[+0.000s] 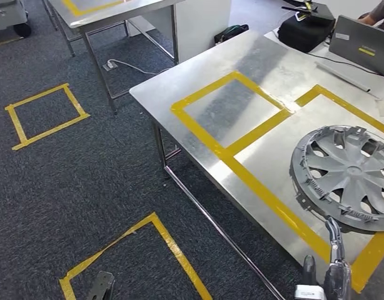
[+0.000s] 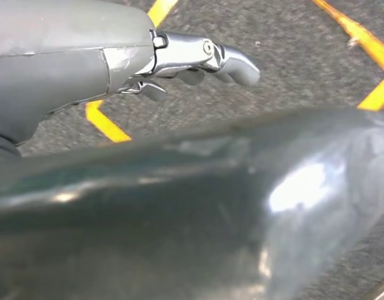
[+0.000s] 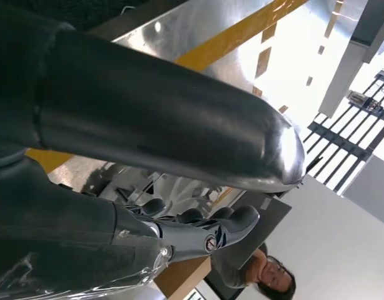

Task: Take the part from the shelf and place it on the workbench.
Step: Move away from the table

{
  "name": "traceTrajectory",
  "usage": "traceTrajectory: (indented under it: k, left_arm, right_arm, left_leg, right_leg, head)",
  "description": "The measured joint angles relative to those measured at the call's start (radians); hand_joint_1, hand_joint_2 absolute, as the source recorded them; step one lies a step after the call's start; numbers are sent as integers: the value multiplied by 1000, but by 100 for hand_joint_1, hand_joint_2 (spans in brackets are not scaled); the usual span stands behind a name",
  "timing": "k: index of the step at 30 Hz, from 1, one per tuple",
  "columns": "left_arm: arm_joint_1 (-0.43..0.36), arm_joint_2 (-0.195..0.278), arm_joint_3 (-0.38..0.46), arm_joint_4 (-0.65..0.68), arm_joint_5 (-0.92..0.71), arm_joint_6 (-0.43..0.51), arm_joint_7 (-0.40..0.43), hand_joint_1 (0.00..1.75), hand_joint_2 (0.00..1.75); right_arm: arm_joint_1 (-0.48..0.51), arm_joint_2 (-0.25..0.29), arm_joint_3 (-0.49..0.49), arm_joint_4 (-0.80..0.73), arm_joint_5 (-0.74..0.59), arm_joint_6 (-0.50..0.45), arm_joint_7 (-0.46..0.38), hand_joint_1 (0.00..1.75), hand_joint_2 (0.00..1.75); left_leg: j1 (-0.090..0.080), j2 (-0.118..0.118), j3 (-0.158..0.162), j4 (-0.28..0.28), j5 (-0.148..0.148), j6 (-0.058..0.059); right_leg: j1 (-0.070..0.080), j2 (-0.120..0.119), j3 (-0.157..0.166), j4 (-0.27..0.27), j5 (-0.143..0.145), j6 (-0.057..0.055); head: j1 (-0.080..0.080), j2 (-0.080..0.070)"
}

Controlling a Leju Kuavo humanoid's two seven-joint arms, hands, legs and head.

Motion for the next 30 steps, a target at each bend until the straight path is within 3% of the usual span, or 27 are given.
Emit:
traceTrajectory:
  k: [2, 4, 5, 6, 7, 8, 9, 11, 13, 15, 16, 18, 20, 22, 23, 24, 25, 27, 28, 30]
  left_arm:
    - [11, -2, 2, 0, -1, 8, 0, 0, 0]
    - [15, -7, 5, 0, 0, 19, -4, 0, 0]
    - [16, -10, 8, 0, 1, 25, -7, 0, 0]
    - [19, -14, 11, 0, 2, 30, -10, 0, 0]
    - [23, -17, 15, 1, 3, 34, -13, 0, 0]
    - [29, -19, 20, 2, 5, 38, -15, 0, 0]
    - [34, -19, 24, 2, 8, 40, -17, 0, 0]
    - [41, -20, 31, 3, 14, 42, -18, 0, 0]
    - [45, -20, 40, 4, 18, 42, -18, 0, 0]
    - [50, -20, 49, 6, 21, 43, -17, 0, 0]
    - [54, -20, 53, 7, 23, 45, -16, 0, 0]
    - [57, -20, 62, 8, 29, 48, -15, 0, 0]
    - [58, -20, 72, 8, 36, 50, -13, 0, 0]
    - [63, -19, 81, 8, 42, 49, -12, 0, 0]
    - [68, -18, 86, 8, 43, 48, -11, 0, 0]
    - [73, -16, 91, 8, 44, 47, -11, 0, 0]
    - [76, -14, 94, 8, 44, 46, -11, 0, 0]
    - [73, -12, 98, 8, 46, 45, -11, 0, 0]
    - [70, -13, 99, 8, 46, 45, -11, 0, 0]
    - [68, -12, 101, 8, 46, 45, -11, 0, 0]
  right_arm:
    - [2, 6, -21, 1, -4, 34, -13, 0, 0]
    - [8, 21, -61, 4, -2, 96, -38, 0, 0]
    - [9, 33, -86, 8, 5, 131, -54, 0, 0]
    - [9, 46, -116, 14, 16, 167, -70, 0, 0]
    - [5, 58, -144, 23, 29, 196, -83, 0, 0]
    - [0, 70, -170, 33, 41, 218, -93, 0, 0]
    - [-8, 82, -196, 46, 49, 236, -100, 0, 0]
    - [-28, 100, -242, 79, 57, 267, -109, 0, 0]
    - [-47, 114, -283, 116, 59, 287, -117, 0, 0]
    - [-63, 125, -317, 149, 64, 298, -121, 0, 0]
    - [-74, 130, -332, 166, 68, 303, -122, 0, 0]
    - [-102, 139, -364, 213, 78, 317, -123, 0, 0]
    - [-131, 146, -404, 289, 95, 326, -129, 0, 0]
    - [-162, 148, -446, 372, 113, 323, -147, 0, 0]
    - [-177, 150, -464, 405, 119, 319, -158, 0, 0]
    - [-190, 151, -479, 432, 121, 314, -168, 0, 0]
    - [-203, 153, -490, 453, 123, 312, -173, 0, 0]
    - [-223, 154, -514, 487, 124, 309, -176, 0, 0]
    - [-230, 154, -525, 501, 125, 309, -175, 0, 0]
    - [-241, 154, -543, 523, 126, 308, -175, 0, 0]
  left_leg:
    - [-3, -17, -7, -1, 5, 19]
    - [-6, -38, -14, -2, 14, 34]
    - [-9, -50, -19, -1, 18, 40]
    - [-13, -64, -23, -1, 22, 44]
    - [-16, -76, -25, -1, 25, 46]
    - [-18, -89, -26, -1, 26, 46]
    - [-20, -103, -26, 0, 28, 46]
    - [-22, -128, -28, 3, 30, 43]
    - [-21, -150, -39, 8, 34, 36]
    - [-17, -171, -52, 12, 40, 24]
    - [-16, -168, -58, 17, 36, 19]
    - [-18, -128, -89, 74, -3, 11]
    - [-18, -80, -158, 209, -69, 4]
    - [-15, -66, -209, 309, -95, -3]
    - [-13, -63, -207, 306, -80, -5]
    - [-10, -56, -182, 260, -48, -7]
    - [-8, -37, -142, 188, -13, -10]
    - [-6, 5, -73, 57, 31, -11]
    - [-6, 16, -58, 26, 35, -7]
    - [-7, 0, -59, 19, 37, 10]
  right_leg:
    - [-8, 27, -13, 25, -22, 10]
    - [-10, 92, -62, 142, -92, 12]
    - [-8, 113, -94, 217, -127, 10]
    - [-4, 126, -121, 283, -152, 7]
    - [-1, 130, -129, 307, -154, 3]
    - [2, 134, -115, 287, -135, -2]
    - [4, 142, -83, 228, -102, -7]
    - [3, 186, -4, 81, -48, -16]
    - [1, 215, 34, 11, -37, -19]
    - [3, 198, 36, 5, -39, -23]
    - [2, 187, 36, 1, -36, -28]
    - [0, 162, 38, -8, -31, -37]
    - [2, 133, 37, -10, -29, -41]
    - [2, 103, 35, -10, -30, -41]
    - [2, 91, 35, -10, -30, -41]
    - [2, 82, 36, -10, -30, -40]
    - [2, 76, 37, -9, -30, -38]
    - [10, 68, 38, -5, -35, -31]
    - [15, 63, 38, -4, -38, -27]
    - [19, 49, 44, -7, -44, -20]
  head:
    - [3, 0]
    - [7, 0]
    - [9, 0]
    - [10, 0]
    - [10, 0]
    - [10, 0]
    - [10, 0]
    - [10, 0]
    - [9, 0]
    - [9, 0]
    - [9, 0]
    - [2, 0]
    - [-3, 0]
    - [-4, 0]
    - [-4, 0]
    - [-4, 0]
    - [-4, 0]
    - [-5, 0]
    - [-4, 0]
    - [-1, 0]
